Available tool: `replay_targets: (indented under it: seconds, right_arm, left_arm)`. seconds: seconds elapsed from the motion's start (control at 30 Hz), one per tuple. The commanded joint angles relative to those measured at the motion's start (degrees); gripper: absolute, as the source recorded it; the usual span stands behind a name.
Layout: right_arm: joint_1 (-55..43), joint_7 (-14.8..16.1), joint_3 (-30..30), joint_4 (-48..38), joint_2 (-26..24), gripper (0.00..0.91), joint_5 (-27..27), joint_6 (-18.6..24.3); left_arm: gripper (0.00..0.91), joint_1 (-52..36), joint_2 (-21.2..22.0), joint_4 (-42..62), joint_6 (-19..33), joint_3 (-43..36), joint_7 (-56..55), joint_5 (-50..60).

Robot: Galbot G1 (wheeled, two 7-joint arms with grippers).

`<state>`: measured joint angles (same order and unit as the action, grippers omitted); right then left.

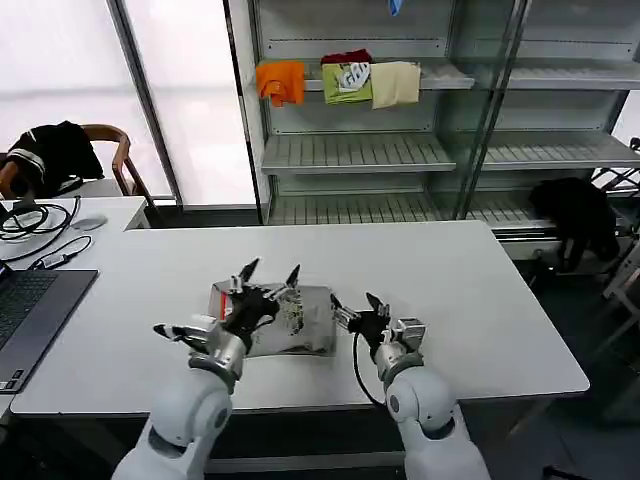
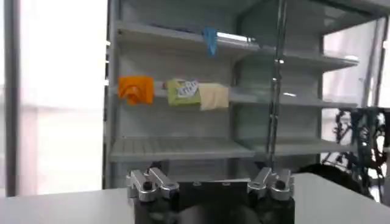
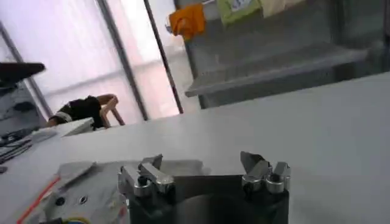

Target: Fold and organize the clothes.

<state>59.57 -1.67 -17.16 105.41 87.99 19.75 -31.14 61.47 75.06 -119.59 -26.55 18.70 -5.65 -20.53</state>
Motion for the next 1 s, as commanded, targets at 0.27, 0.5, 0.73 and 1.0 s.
replay_targets:
  seconds: [0.27,0.5,0.73,1.0]
  right_arm:
    - [2.42,-0.12,4.35,-3.48,-0.86,0.000,5.56,-1.96]
    - [3.73,1.22,2.85,-0.87,-0.69,0.000,7.66,-1.96]
    - [3.69,0.29,2.60,-0.77,-0.45,0.000,9.87,-1.94]
    - [3.27,-2.81,-0.74,2.62,-0.14,0.000,11.27,-1.54]
  left_arm:
    - [0.907,5.30,-0.71,-5.20,-2.16,10.97,-0.46,-4.62]
    - [0.907,5.05,-0.52,-5.38,-2.59,10.78,-0.77,-4.64]
    - [0.907,5.97,0.18,-5.95,-3.03,10.91,-1.21,-4.47]
    - [0.907,7.78,0.19,-6.85,-2.84,11.85,-1.15,-4.46]
